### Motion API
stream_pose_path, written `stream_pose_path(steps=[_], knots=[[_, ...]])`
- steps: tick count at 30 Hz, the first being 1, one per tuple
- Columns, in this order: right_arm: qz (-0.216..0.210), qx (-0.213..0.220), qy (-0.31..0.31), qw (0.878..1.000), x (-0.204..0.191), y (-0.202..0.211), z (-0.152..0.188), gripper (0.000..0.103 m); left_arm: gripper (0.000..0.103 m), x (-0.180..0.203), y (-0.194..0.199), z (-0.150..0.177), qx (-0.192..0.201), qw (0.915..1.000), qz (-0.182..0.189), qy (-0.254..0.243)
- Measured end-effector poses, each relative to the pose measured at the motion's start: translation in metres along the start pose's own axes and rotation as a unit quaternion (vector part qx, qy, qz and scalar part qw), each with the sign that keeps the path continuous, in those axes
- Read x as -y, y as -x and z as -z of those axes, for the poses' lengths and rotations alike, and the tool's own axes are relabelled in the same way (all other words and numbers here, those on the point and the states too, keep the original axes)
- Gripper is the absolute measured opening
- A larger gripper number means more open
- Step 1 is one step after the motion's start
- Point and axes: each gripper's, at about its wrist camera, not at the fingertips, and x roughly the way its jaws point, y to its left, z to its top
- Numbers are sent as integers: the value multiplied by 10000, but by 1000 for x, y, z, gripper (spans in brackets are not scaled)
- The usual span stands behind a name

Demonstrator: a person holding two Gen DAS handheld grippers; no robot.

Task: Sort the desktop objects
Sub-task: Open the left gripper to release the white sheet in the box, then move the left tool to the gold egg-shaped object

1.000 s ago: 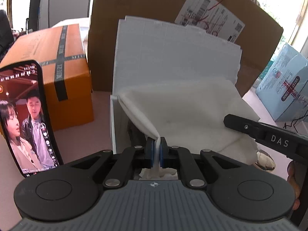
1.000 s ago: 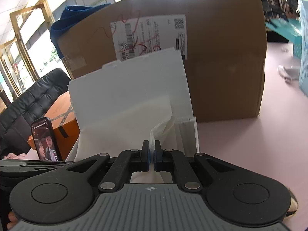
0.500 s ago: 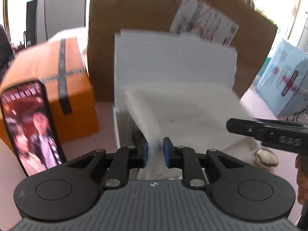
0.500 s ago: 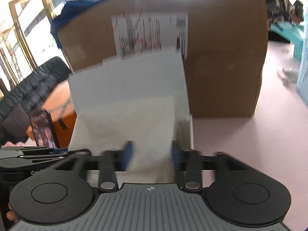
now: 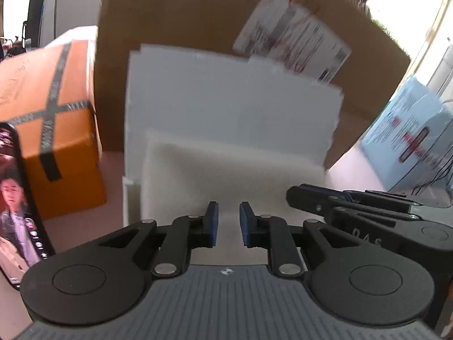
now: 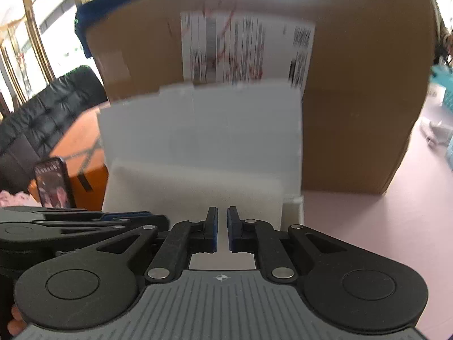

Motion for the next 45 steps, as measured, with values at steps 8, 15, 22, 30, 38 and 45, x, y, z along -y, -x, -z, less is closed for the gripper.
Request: stream_pose_path(steps=[8,15,22,30,38,45], knots=[[291,-618,140,9976,0,-35,7,7,15,-4,-26,1,-646,9977,-138,-114],[348,-776,136,9963,2,-44,11,7,14,1,-34,1,-739,9968,-200,-218],[-194,-70,-136,9997,15,-6,11,11,57,-3,-3,-2,-240,9989,261,-309],[-605,944,-505,9924,40,53,18,67,89,-12,37,-6,507,9964,650,-182],[-1074,1534,-599,9805,41,68,41,96,90,1,34,4,463,9950,791,-395],[-772,2054,-500,9744,54,96,74,100,103,30,45,30,722,9910,783,-814]])
